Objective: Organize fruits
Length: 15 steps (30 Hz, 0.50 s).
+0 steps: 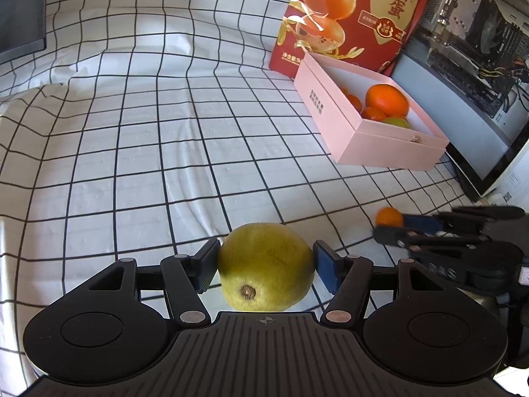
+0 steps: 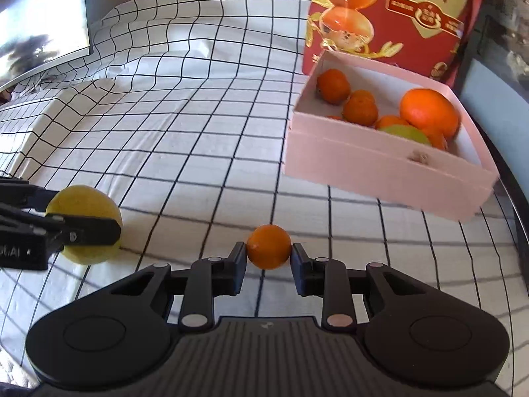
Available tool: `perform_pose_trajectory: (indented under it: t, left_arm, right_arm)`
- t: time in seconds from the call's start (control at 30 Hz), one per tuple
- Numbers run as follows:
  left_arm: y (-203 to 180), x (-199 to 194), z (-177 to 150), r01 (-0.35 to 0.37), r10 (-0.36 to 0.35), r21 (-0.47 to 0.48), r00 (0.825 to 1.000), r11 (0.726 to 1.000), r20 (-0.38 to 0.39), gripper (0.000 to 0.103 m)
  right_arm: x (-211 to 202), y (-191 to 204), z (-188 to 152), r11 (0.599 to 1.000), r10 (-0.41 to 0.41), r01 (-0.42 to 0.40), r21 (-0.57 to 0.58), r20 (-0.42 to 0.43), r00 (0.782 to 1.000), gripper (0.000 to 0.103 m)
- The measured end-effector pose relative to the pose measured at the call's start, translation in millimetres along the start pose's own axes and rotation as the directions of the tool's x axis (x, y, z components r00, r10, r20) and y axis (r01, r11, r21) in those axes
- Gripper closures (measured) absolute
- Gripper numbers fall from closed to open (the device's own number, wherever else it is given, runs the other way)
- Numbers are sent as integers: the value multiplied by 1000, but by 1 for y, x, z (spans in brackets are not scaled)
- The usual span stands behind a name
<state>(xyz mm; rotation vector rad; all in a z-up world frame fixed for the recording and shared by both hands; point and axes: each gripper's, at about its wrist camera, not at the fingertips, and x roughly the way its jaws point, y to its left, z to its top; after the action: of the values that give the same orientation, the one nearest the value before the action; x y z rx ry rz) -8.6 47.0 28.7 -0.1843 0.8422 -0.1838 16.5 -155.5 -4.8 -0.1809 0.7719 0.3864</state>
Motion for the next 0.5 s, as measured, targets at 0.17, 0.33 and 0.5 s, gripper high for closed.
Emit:
perform_pose_trajectory:
  t: [0.17,0.33,0.5]
  left_arm:
    - [1,-2,-2,4,-4,0,1000,1000,2,36]
    - [-2,-3,-3,-2,2,22,1000,1000,-2,36]
    - [-3,-4,-3,-6,7,23,1000,1000,-10,36]
  right_arm:
    - [-21,-3,-22,1000,3,-3,-15,-3,1000,75]
    - [-23,-6,-32,1000,-1,1,2,-3,1000,75]
    - [-22,-8,-33,1000,4,-5,23,17,1000,67]
